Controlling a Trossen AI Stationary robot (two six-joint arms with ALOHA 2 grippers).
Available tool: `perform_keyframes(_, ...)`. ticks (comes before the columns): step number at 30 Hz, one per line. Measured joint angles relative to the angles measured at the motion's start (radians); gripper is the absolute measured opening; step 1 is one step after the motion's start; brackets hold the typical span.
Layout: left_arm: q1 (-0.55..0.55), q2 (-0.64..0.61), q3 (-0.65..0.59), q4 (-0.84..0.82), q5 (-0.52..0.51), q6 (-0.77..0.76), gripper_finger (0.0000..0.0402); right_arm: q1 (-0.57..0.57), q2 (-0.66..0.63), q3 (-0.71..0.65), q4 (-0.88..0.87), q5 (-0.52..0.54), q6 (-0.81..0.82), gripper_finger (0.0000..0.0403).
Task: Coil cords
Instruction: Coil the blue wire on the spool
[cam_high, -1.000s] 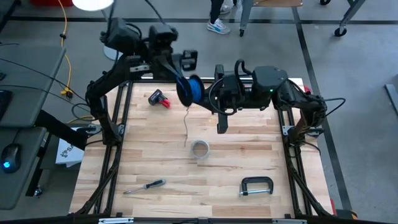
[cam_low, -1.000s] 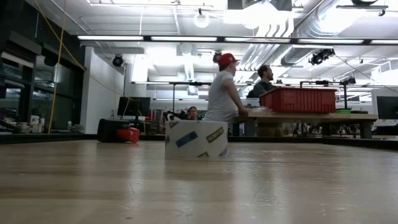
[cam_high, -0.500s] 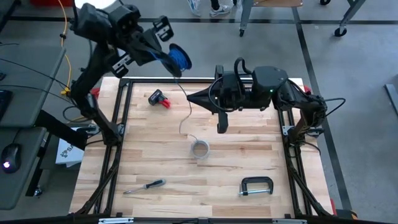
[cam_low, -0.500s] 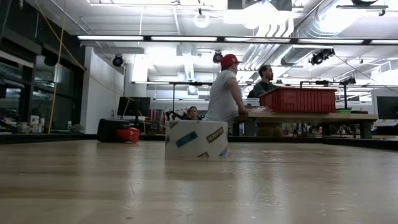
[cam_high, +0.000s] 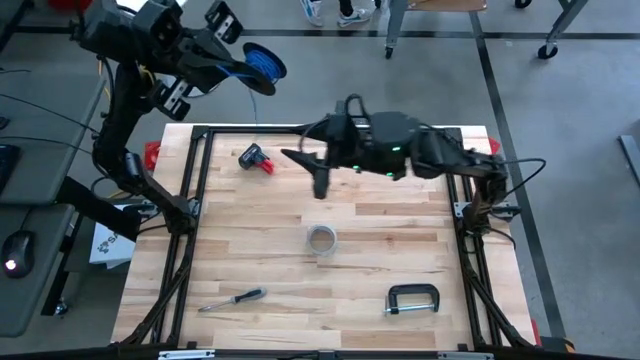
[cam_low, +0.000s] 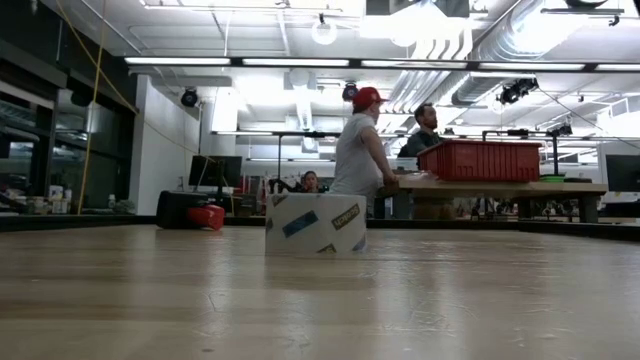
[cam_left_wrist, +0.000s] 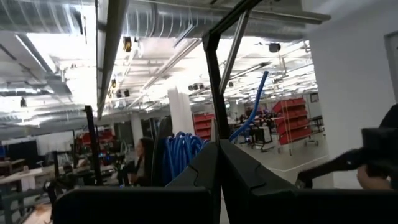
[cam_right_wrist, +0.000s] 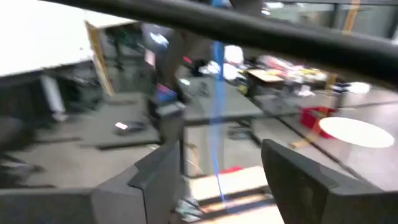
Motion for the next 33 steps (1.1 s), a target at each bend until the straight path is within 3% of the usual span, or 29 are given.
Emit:
perform_keyframes(5, -0.001, 0.003, -0.001, 0.02, -0.013, -0.011, 0.0005, -0.02, 0.077, 0.0, 0.051, 0.098, -0.067, 0.0224)
perform_keyframes(12, -0.001, 0.002, -0.001, 0.02, -0.033, -0.026, 0.0005, -0.026, 0.135, 0.0, 0.196, 0.072, -0.083, 0.0224)
perform_keyframes(18, -0.001, 0.003, 0.0, 0.018, -0.032, -0.038, 0.0005, -0.038, 0.143, 0.0, 0.207, 0.084, -0.124, 0.0224)
perform_keyframes(22, -0.001, 0.003, 0.0, 0.018, -0.032, -0.038, 0.0005, -0.05, 0.143, 0.0, 0.208, -0.018, -0.078, 0.0216)
perform_keyframes(25, -0.001, 0.003, 0.0, 0.018, -0.03, -0.034, 0.0005, -0.045, 0.143, 0.0, 0.198, -0.037, -0.059, 0.0156)
perform_keyframes(28, -0.001, 0.003, 0.0, 0.018, -0.03, -0.005, 0.0005, -0.042, 0.143, 0.0, 0.176, -0.042, -0.033, 0.0041)
perform_keyframes(29, -0.001, 0.003, 0.0, 0.018, -0.03, 0.002, 0.0005, -0.041, 0.143, 0.0, 0.171, -0.039, -0.032, 0.0022)
perform_keyframes(33, 0.019, -0.003, 0.0, 0.018, -0.03, 0.014, 0.0005, -0.035, 0.131, 0.0, 0.14, -0.01, -0.042, 0.0007)
